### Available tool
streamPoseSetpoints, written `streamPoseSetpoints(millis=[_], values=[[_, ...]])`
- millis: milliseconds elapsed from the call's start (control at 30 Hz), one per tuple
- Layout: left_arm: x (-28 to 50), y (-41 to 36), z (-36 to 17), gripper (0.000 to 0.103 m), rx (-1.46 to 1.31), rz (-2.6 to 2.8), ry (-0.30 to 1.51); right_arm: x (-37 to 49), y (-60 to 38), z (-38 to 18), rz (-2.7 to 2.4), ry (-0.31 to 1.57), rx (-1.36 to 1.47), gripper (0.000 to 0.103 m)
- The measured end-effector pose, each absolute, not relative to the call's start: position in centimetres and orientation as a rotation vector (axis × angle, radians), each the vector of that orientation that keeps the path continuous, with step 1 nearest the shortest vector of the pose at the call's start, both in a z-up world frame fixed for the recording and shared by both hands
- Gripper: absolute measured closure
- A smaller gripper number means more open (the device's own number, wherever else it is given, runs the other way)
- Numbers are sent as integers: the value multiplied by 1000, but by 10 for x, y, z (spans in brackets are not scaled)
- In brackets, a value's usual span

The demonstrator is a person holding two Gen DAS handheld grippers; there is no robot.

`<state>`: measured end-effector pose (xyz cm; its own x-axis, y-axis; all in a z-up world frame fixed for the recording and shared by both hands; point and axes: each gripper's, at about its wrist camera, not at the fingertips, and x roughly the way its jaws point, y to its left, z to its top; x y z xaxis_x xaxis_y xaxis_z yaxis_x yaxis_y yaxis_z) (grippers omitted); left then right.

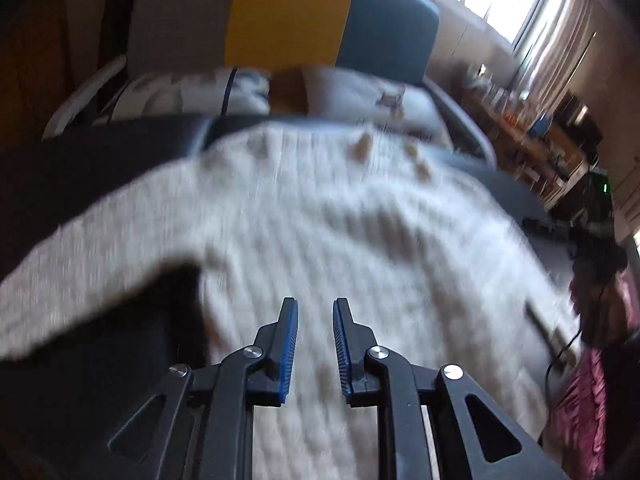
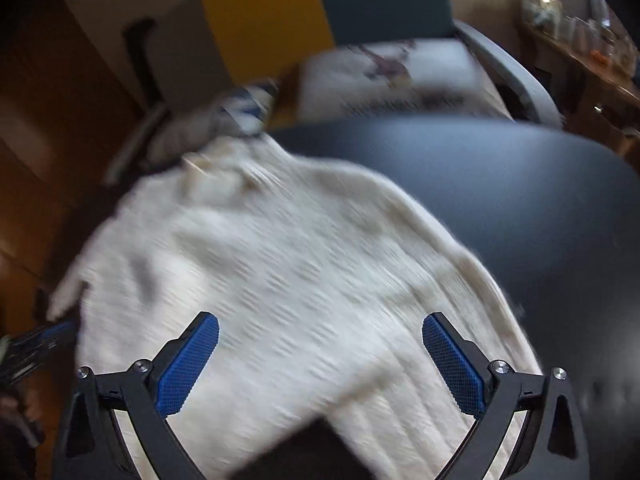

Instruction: Fold clothes

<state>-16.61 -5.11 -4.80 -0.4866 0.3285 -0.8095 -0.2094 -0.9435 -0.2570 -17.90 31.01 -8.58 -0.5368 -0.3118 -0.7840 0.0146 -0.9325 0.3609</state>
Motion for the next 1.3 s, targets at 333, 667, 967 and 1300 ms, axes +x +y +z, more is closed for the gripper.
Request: streamPoseSetpoints(millis=[333, 667, 967, 1300], values=[[-255, 20, -29, 81, -1204, 2336, -109, -242, 244, -95, -2496, -182, 1485, 0], [-372, 110, -105, 74, -1425, 1931, -252, -236, 275, -133, -2388, -298, 1541, 0], [-401, 134, -146, 70, -1530, 1776, -257, -230, 275, -142, -2398, -247, 1482, 0], [-380, 161, -107, 101, -1240, 1763, -226, -226, 259, -147, -2464, -47, 1480, 0]])
